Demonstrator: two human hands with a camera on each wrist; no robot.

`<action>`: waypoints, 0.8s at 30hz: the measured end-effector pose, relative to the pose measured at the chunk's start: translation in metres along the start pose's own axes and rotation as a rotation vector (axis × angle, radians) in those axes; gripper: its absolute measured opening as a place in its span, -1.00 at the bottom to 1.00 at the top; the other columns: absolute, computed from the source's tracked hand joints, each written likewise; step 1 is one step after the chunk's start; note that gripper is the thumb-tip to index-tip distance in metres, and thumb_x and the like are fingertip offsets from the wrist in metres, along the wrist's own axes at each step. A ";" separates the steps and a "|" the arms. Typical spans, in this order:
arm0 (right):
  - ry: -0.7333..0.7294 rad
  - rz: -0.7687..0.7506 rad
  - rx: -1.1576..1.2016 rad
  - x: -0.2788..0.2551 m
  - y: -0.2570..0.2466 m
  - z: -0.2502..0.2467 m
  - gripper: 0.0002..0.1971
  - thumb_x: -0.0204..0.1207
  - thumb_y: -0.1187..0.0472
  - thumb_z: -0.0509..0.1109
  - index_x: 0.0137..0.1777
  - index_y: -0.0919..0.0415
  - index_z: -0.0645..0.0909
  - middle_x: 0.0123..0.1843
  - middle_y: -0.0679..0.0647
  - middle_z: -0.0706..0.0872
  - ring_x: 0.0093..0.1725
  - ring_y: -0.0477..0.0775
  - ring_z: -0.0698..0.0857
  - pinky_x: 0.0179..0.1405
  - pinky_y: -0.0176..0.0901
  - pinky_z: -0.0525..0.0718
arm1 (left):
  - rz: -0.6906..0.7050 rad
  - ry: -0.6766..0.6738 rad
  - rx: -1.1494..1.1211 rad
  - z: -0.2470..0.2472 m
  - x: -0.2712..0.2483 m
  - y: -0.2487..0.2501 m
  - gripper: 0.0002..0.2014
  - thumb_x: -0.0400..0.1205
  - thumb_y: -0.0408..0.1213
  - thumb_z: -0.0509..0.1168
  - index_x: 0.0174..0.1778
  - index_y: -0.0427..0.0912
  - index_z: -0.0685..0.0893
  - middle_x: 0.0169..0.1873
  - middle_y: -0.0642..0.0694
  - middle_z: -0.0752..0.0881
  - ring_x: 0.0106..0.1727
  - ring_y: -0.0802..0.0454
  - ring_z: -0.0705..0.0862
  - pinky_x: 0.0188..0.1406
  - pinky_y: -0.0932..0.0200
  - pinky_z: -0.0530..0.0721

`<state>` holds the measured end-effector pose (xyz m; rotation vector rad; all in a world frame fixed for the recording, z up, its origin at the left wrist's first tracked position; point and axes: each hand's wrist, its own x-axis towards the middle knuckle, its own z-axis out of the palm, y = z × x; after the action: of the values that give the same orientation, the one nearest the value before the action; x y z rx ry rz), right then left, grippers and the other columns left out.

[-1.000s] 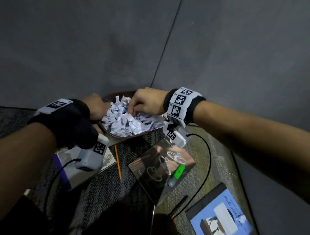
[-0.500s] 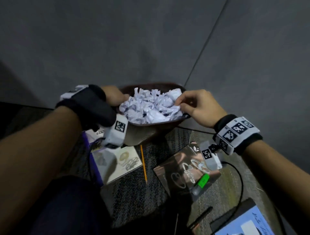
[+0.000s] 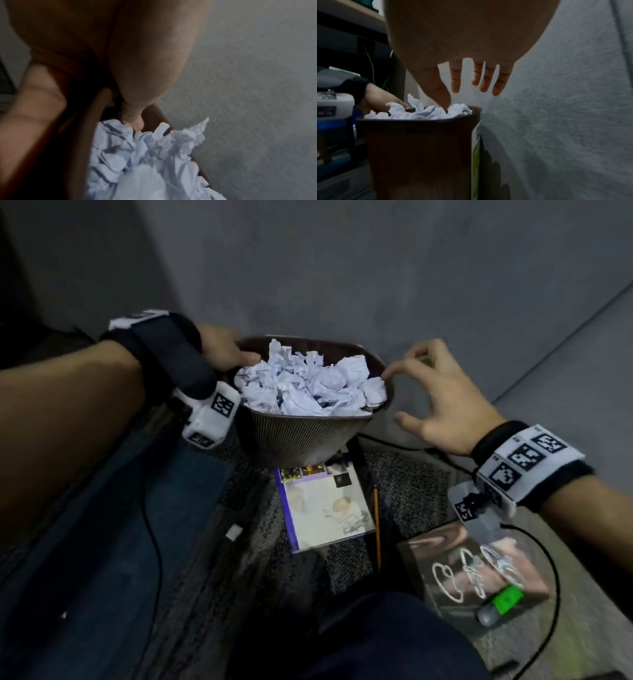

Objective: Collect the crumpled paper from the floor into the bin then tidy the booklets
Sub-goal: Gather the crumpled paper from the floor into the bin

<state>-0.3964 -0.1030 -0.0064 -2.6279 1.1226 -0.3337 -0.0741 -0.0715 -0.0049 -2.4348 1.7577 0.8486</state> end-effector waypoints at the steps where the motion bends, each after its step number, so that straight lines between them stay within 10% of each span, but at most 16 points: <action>1: -0.059 0.002 -0.046 0.004 -0.002 0.005 -0.54 0.31 0.15 0.54 0.24 -0.01 0.58 0.28 0.09 0.34 0.28 0.09 0.43 0.36 -0.04 0.48 | -0.011 -0.009 0.000 0.001 0.001 -0.011 -0.54 0.71 -0.03 0.09 0.36 -0.32 0.53 0.29 -0.23 0.61 0.24 -0.15 0.55 0.22 0.13 0.38; 11: -0.296 0.003 -0.047 0.054 -0.020 0.049 -0.83 0.38 0.28 0.48 -0.06 0.07 0.67 -0.07 0.10 0.80 0.01 0.20 0.74 0.11 -0.01 0.67 | -0.041 -0.052 -0.171 -0.003 0.011 -0.064 -0.58 0.64 0.07 0.18 0.09 -0.22 0.68 0.04 -0.18 0.72 0.02 -0.10 0.67 0.08 0.14 0.53; 15: -0.161 0.027 0.137 0.064 -0.026 0.074 -0.81 0.34 0.40 0.39 -0.21 0.06 0.58 -0.25 0.00 0.78 -0.14 0.08 0.76 0.03 0.03 0.71 | -0.033 0.133 -0.990 0.012 -0.013 -0.090 -0.87 0.71 -0.24 0.17 0.00 -0.08 0.64 -0.17 -0.08 0.69 -0.38 0.17 0.73 -0.38 0.25 0.75; 18: -0.117 0.070 0.232 0.077 -0.035 0.093 -0.76 0.38 0.39 0.32 -0.16 -0.01 0.58 -0.21 0.01 0.78 -0.10 0.06 0.76 0.10 0.04 0.70 | -0.042 0.312 -1.462 0.041 -0.033 -0.109 -0.84 0.71 -0.35 0.12 -0.03 -0.09 0.60 -0.07 -0.13 0.64 -0.14 0.00 0.69 -0.06 0.18 0.73; 24: -0.091 -0.003 0.193 0.120 -0.076 0.108 -0.70 0.45 0.38 0.32 -0.07 -0.12 0.59 -0.22 0.03 0.73 -0.17 0.07 0.67 -0.05 -0.21 0.56 | -0.248 0.096 -1.170 0.159 -0.078 -0.119 -0.79 0.68 -0.45 0.15 -0.18 -0.17 0.64 -0.41 -0.08 0.76 -0.45 0.02 0.69 -0.48 0.20 0.61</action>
<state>-0.2316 -0.1241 -0.0698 -2.4507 1.0046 -0.3032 -0.0515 0.0910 -0.1410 -3.1965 0.9870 2.1867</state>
